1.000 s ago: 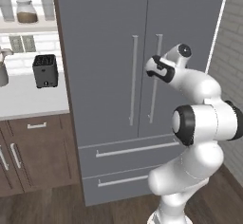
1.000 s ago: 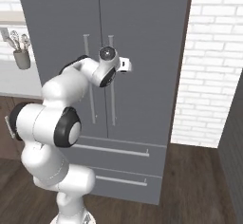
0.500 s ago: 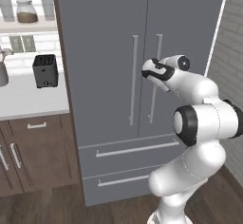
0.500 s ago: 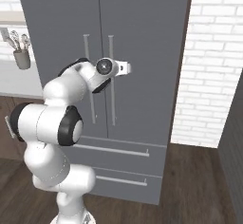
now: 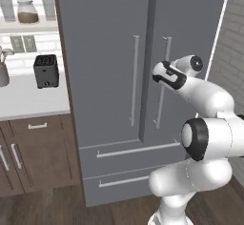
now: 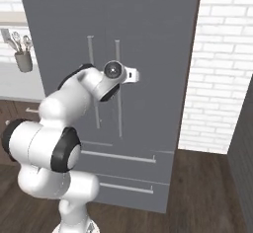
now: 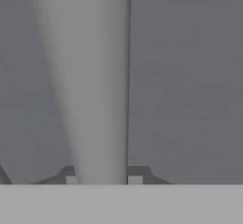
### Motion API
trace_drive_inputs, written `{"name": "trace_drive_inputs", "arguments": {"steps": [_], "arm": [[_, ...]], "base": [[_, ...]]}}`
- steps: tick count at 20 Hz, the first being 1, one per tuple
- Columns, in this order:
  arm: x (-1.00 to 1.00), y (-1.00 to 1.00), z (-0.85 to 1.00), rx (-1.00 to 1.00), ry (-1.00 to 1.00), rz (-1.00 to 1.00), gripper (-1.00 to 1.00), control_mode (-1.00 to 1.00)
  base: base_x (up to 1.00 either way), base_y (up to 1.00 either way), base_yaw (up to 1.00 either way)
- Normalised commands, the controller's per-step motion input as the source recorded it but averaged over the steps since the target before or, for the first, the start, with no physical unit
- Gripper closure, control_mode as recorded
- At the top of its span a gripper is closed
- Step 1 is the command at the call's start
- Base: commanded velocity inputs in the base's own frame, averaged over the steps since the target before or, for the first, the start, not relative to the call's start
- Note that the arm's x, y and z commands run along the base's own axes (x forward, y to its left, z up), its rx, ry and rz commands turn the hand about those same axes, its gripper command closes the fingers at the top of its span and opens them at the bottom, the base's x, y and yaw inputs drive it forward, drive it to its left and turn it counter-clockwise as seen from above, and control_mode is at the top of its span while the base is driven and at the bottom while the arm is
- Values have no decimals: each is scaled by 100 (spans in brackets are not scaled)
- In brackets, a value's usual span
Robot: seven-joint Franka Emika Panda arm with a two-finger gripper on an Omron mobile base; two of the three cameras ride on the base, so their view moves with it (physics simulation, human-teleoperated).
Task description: Take the strawberry from the fridge and place it on top of the pancake, located on the dining counter.
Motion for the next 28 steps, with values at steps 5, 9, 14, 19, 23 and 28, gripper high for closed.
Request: {"name": "trace_drive_inputs", "arguments": {"steps": [5,9,14,19,23,28], "arm": [[-76,-93,0,14,19,0,100,-100],[-77,-100,0,15,25,0,100,-100],[-83,-100,0,16,17,0,100,-100],[-100,-88,0,14,-27,-3,-100,-100],[-100,-29,39,5,-25,-9,-100,-100],[-89,43,56,-6,3,-32,-100,-100]], "base": [[0,0,0],[0,0,0],[0,0,0],[0,0,0],[0,0,0],[0,0,0]]}}
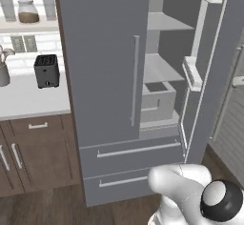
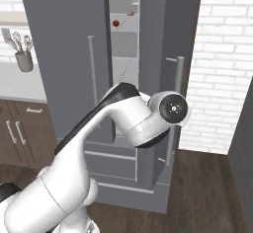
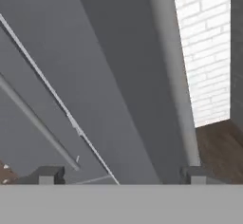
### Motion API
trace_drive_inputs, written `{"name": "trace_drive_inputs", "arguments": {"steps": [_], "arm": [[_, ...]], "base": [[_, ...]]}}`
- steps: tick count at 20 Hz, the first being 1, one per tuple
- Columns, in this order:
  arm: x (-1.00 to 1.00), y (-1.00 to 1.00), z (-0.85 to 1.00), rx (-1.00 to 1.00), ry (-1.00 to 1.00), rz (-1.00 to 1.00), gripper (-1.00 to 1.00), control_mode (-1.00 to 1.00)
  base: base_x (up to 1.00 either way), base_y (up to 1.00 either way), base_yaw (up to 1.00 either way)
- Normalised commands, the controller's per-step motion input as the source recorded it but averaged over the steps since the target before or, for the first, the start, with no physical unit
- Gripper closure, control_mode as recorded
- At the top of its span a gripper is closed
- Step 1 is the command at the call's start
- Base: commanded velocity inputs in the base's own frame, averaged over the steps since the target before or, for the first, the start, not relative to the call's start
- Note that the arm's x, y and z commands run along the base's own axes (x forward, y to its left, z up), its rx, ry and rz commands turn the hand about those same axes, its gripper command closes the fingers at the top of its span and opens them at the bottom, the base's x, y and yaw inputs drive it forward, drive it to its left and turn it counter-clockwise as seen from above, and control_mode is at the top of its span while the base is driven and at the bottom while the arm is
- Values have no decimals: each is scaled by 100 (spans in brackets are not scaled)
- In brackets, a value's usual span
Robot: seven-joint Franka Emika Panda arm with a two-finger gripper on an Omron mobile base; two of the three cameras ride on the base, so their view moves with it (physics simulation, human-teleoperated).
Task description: Take the strawberry from the fridge and place it on top of the pancake, located on the dining counter.
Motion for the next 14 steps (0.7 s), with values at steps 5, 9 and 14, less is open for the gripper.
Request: {"name": "trace_drive_inputs", "arguments": {"steps": [5,9,14], "arm": [[-18,77,27,-37,43,-29,-100,-100],[22,94,-34,-67,59,-17,-100,-100],[91,59,-18,-51,57,-6,-100,-100]], "base": [[0,0,0],[0,0,0],[0,0,0]]}}
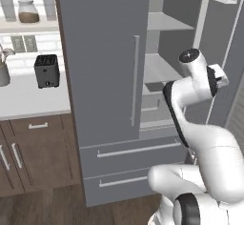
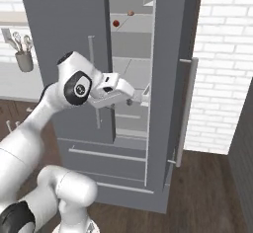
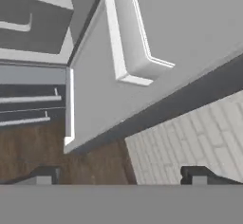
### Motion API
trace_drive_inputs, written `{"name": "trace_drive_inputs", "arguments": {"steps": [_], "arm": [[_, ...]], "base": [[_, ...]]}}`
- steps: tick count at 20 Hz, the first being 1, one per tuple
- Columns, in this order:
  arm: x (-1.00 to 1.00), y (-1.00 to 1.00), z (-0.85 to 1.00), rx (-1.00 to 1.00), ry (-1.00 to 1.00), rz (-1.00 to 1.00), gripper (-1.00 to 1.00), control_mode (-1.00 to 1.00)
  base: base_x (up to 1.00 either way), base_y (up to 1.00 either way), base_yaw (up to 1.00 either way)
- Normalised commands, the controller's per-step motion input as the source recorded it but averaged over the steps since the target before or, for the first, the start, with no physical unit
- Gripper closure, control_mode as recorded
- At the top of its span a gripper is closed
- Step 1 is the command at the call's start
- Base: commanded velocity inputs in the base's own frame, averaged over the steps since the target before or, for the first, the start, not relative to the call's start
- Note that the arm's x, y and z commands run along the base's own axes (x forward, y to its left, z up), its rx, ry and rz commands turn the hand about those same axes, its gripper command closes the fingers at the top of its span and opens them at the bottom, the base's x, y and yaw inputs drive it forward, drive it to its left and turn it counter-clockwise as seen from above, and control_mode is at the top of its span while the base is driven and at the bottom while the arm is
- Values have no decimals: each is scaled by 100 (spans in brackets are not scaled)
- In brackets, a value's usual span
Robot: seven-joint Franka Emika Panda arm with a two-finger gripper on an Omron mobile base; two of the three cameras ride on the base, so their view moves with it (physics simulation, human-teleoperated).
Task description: Take the strawberry from the fridge and place it on top of the pancake, located on the dining counter.
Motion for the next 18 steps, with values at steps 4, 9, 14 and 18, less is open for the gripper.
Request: {"name": "trace_drive_inputs", "arguments": {"steps": [4,9,14,18], "arm": [[100,27,0,-42,38,-2,-100,-100],[100,-21,-16,-10,21,-9,-100,-100],[88,-44,-28,0,11,-7,-100,-100],[39,-29,-13,0,0,0,-100,-100]], "base": [[0,0,0],[0,0,0],[0,0,0],[0,0,0]]}}
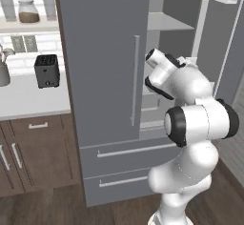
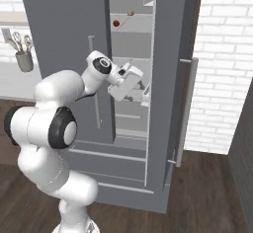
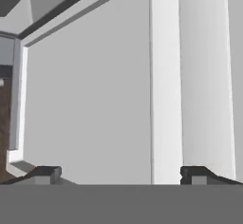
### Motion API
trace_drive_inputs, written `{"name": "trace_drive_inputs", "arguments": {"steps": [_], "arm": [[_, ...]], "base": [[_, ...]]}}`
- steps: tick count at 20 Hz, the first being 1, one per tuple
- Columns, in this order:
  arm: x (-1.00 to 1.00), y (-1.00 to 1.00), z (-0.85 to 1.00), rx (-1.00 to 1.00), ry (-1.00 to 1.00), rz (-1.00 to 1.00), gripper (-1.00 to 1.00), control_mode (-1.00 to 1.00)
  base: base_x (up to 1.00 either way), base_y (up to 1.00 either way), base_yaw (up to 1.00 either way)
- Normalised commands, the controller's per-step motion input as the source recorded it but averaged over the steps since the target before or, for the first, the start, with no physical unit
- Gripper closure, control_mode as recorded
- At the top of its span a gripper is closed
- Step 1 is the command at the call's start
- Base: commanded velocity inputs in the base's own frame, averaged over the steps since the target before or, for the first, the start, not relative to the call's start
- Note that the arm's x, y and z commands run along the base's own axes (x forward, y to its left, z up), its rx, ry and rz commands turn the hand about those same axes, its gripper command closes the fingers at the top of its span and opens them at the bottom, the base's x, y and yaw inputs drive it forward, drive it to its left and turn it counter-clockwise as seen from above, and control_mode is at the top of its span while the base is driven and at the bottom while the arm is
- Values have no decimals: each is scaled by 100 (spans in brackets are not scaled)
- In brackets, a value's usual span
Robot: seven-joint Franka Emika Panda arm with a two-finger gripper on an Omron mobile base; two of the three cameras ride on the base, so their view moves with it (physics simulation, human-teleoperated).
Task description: Take the strawberry from the fridge and place it on top of the pancake, located on the dining counter.
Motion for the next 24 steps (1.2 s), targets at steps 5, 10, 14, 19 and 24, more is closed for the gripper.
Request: {"name": "trace_drive_inputs", "arguments": {"steps": [5,10,14,19,24], "arm": [[19,-56,-27,2,3,0,-100,-100],[1,-66,-25,4,2,0,-100,-100],[-2,-38,-9,1,0,0,-100,-100],[-10,6,0,0,0,3,-100,-100],[2,53,0,12,-8,6,-100,-100]], "base": [[0,0,0],[0,0,0],[0,0,0],[0,0,0],[0,0,0]]}}
